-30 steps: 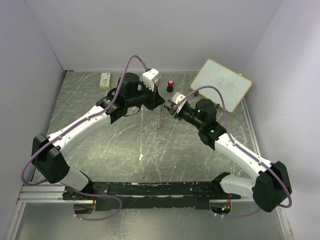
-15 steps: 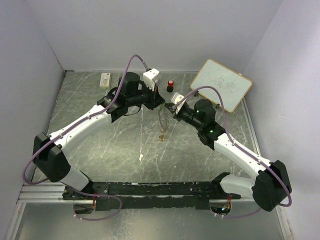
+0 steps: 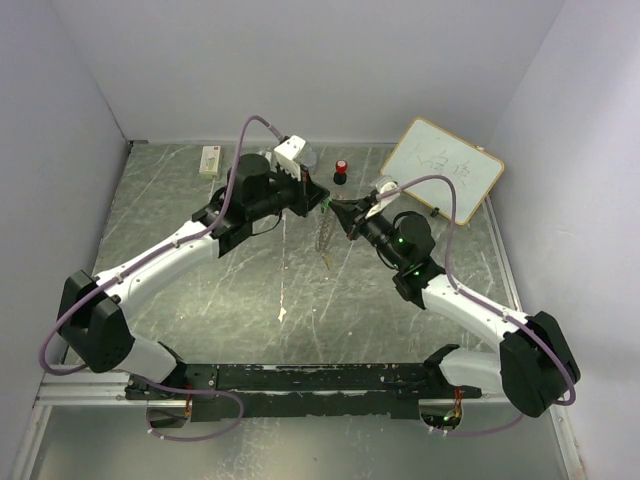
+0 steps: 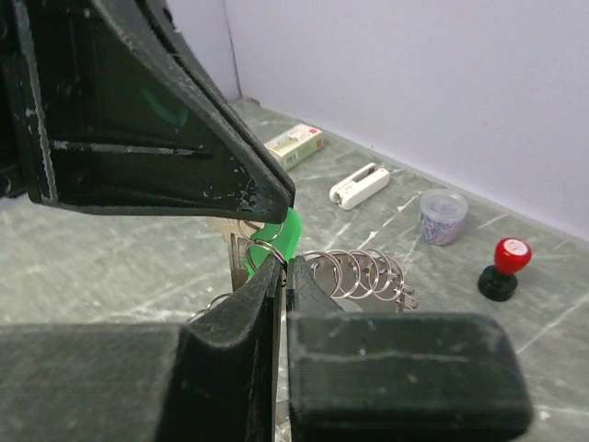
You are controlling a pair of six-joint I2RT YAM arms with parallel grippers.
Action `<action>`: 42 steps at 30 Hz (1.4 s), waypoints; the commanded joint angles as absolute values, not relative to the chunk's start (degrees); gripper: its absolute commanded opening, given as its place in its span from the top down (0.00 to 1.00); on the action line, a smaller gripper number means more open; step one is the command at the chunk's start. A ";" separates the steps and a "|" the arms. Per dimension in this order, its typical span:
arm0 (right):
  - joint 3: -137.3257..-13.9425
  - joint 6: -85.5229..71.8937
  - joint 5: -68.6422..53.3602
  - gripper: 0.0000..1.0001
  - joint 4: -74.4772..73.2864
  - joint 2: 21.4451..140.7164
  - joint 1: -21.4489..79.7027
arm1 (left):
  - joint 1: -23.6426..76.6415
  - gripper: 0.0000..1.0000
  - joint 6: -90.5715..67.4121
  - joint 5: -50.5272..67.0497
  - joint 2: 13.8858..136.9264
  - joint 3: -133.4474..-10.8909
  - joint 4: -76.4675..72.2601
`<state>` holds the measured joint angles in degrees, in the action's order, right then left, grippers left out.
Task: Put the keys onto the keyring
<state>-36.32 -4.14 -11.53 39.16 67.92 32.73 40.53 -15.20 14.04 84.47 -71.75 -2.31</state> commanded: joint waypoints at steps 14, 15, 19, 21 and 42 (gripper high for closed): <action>-26.87 -23.10 0.39 1.00 69.82 65.28 31.98 | 40.91 0.93 -22.33 8.66 79.74 -63.12 -16.70; -26.35 -24.11 0.62 1.00 71.09 65.16 31.76 | 40.91 0.93 -22.40 8.70 79.85 -63.02 -16.81; -23.96 -28.70 2.80 1.00 77.17 65.54 31.30 | 40.87 0.93 -22.72 8.59 79.74 -62.93 -16.96; -23.07 -31.36 3.70 1.00 79.56 66.08 31.00 | 40.88 0.93 -22.76 8.46 79.54 -62.85 -17.11; -32.38 -12.44 1.12 0.68 48.77 55.66 30.43 | 40.96 0.93 -14.72 7.71 79.52 -70.39 -4.94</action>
